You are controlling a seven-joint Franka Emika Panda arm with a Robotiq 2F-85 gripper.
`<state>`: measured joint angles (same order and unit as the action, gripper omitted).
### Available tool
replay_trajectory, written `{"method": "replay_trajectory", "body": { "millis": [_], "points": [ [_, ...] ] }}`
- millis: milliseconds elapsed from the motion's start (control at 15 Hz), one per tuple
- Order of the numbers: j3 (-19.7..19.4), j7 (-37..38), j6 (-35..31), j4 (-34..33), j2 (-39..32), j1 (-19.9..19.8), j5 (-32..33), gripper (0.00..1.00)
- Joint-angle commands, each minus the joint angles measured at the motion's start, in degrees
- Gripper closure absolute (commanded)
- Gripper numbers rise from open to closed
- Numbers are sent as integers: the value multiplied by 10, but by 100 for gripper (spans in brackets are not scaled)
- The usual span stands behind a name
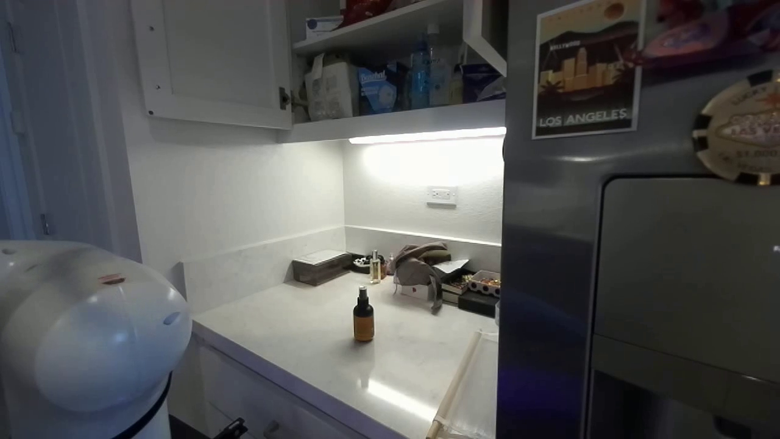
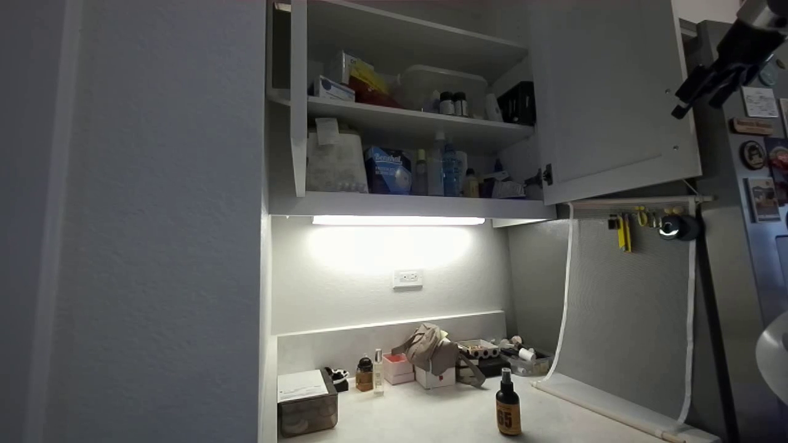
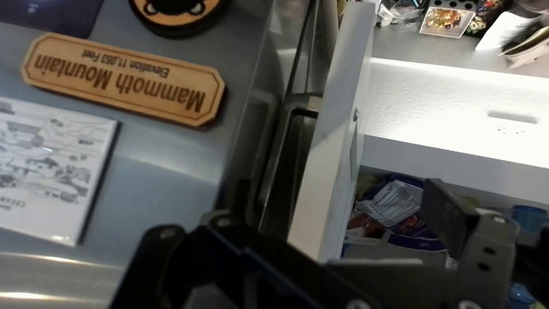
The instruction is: Close the right cupboard door and take the transparent flag off the hanger
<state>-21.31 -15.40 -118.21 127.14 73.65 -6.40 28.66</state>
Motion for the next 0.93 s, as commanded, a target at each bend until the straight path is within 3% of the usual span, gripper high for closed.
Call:
{"method": "replay_trajectory", "body": {
  "millis": [0, 467, 867],
  "points": [
    [-21, -10, -39, 19, 1, -5, -3, 0],
    [-58, -35, -66, 31, -7, 24, -33, 0],
    [-35, -38, -57, 43, 5, 27, -50, 0]
  ]
}}
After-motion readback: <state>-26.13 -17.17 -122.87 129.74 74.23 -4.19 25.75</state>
